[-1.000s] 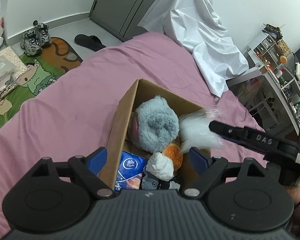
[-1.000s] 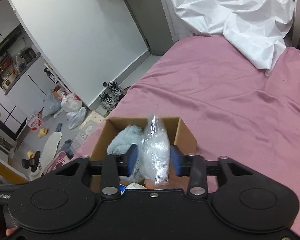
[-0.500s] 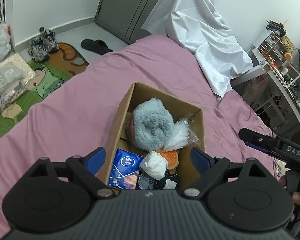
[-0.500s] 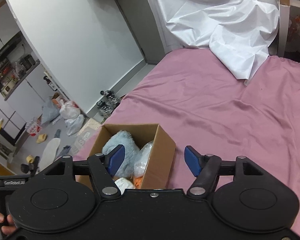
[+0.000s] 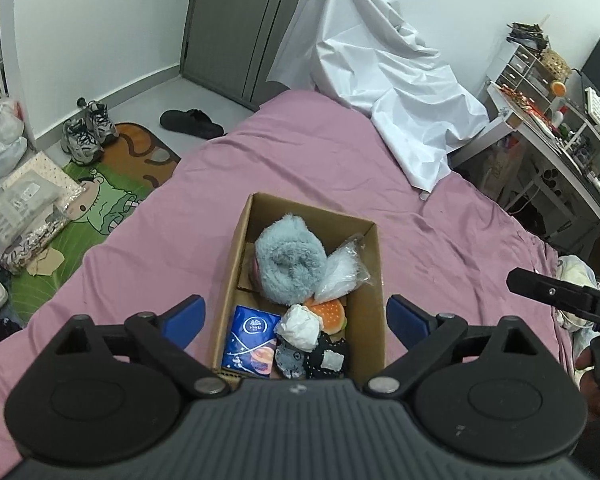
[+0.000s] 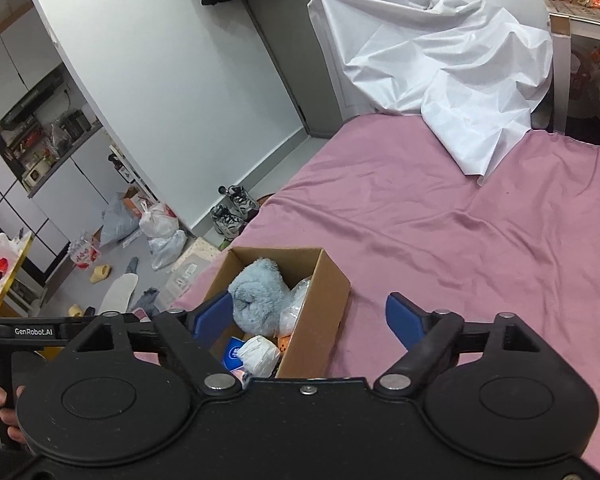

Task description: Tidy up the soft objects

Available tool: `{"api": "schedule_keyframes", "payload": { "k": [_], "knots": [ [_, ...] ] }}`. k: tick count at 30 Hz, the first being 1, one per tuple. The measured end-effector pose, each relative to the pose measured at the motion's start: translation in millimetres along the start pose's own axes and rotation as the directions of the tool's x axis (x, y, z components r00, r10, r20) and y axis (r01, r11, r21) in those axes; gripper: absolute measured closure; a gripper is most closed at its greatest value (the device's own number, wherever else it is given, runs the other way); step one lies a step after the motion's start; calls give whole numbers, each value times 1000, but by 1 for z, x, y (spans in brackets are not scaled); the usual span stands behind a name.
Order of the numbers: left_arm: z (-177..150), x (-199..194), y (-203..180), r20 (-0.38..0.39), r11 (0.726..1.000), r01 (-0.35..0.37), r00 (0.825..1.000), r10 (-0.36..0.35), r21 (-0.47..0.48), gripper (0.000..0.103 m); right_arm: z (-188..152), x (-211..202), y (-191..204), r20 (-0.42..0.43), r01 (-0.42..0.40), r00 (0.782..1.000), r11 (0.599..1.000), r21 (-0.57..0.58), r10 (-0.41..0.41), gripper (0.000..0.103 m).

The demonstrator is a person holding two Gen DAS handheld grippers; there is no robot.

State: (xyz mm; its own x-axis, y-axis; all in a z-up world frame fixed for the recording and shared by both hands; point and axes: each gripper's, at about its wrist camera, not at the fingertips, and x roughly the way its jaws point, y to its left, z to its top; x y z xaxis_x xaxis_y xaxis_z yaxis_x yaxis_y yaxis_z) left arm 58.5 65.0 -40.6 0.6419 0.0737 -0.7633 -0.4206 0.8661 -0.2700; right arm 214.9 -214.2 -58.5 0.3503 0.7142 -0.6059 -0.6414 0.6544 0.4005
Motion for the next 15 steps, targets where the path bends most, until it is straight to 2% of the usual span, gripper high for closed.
{"api": "schedule_keyframes", "payload": {
  "k": [7,11,15],
  "knots": [
    [-8,-19,-9,-15,1000,-20,1000,20,18,2,-7,-22,6,7,-12,1000,1000,-13,12,6],
    [-13,-32,-16,-16,1000,-6,1000,7,28,1,-11,-36,11,20,-10,1000,1000,-11,10,0],
    [-18,-46,-22,-7,999,0,1000,1,41,1,-15,-48,17,29,-19,999,1000,-16,19,0]
  ]
}}
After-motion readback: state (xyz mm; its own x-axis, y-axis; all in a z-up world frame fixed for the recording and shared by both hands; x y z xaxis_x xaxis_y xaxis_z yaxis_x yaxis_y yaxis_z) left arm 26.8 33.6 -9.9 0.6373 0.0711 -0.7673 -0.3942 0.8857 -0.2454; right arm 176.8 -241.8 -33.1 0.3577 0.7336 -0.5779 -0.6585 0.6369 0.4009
